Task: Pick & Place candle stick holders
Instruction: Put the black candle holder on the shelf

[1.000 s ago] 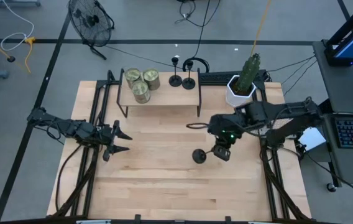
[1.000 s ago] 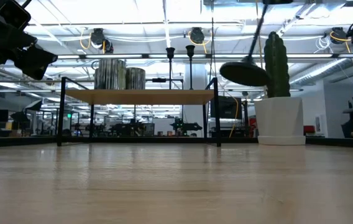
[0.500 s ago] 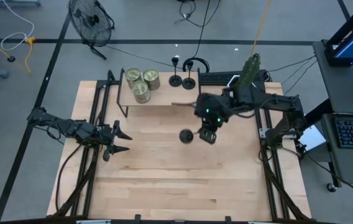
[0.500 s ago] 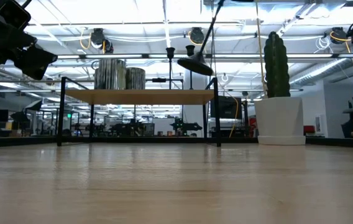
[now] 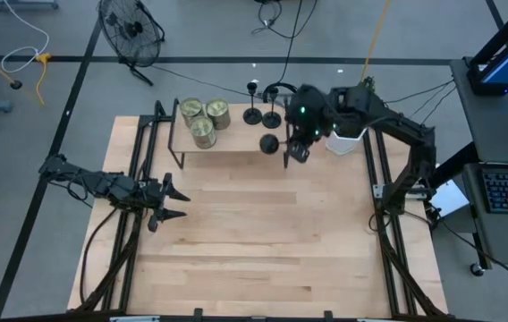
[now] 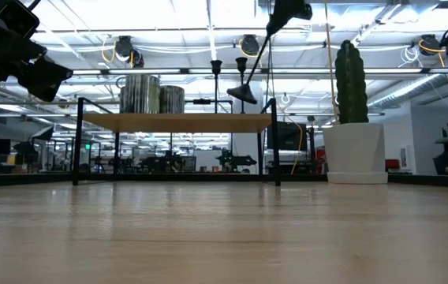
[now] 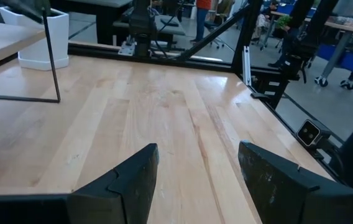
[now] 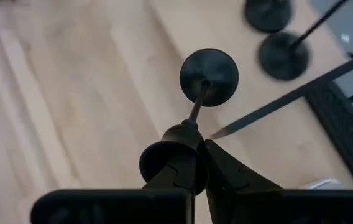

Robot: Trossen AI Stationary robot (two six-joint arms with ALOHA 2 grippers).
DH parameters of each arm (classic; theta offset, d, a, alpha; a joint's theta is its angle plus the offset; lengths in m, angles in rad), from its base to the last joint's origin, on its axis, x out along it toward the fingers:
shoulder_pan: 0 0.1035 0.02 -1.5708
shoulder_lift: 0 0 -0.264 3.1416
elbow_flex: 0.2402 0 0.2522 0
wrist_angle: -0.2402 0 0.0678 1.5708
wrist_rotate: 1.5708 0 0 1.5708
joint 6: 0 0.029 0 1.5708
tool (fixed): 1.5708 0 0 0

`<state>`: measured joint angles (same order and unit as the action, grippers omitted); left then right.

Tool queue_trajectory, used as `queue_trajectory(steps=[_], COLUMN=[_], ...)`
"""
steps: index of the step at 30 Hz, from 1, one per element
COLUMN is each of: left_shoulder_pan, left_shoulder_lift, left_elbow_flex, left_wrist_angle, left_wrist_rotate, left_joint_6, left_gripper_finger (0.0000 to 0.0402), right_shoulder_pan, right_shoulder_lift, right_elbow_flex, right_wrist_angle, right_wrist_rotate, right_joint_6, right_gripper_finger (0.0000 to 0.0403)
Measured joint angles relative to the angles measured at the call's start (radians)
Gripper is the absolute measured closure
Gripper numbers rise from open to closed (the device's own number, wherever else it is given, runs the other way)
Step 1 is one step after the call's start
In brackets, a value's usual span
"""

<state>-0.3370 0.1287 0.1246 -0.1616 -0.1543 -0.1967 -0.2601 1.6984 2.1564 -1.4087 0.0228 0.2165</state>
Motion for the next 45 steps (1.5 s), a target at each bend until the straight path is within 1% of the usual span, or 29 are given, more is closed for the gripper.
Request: queue_trajectory(steps=[2,7,13,16,18,26,29,34,45], left_shoulder_pan=[0.0,0.0,0.0,0.0,0.0,0.0,0.0,0.0,0.0], left_shoulder_lift=[0.0,0.0,0.0,0.0,0.0,0.0,0.001,0.001,0.002], left_elbow_flex=[0.0,0.0,0.0,0.0,0.0,0.0,0.0,0.0,0.0], left_wrist_angle=[0.0,0.001,0.001,0.005,0.012,0.023,0.036,0.038,0.039], left_wrist_rotate=[0.0,-0.002,-0.003,-0.003,-0.003,-0.004,-0.005,-0.006,-0.006], left_joint_6=[0.003,-0.009,-0.026,-0.026,-0.026,-0.026,-0.023,-0.022,-0.026], left_gripper_finger=[0.0169,0.0169,0.0169,0.0169,0.0169,0.0169,0.0169,0.0169,0.0169], right_shoulder_pan=[-0.038,-0.116,-0.184,-0.204,-0.21,-0.211,-0.217,-0.23,-0.231], right_shoulder_lift=[-0.001,-0.001,-0.001,-0.001,0.008,0.072,0.082,0.082,0.083], right_elbow_flex=[0.0,0.0,-0.001,-0.001,-0.001,-0.003,-0.003,-0.003,-0.002], right_wrist_angle=[0.03,0.146,0.139,0.14,0.142,0.088,0.112,0.117,0.113], right_wrist_rotate=[-0.018,-0.135,-0.133,-0.171,-0.185,-0.189,-0.189,-0.212,-0.211], right_joint_6=[-0.033,-0.092,-0.128,-0.128,-0.136,-0.18,-0.193,-0.194,-0.195], right_gripper_finger=[0.0397,0.0397,0.0397,0.0397,0.0397,0.0397,0.0397,0.0395,0.0391])
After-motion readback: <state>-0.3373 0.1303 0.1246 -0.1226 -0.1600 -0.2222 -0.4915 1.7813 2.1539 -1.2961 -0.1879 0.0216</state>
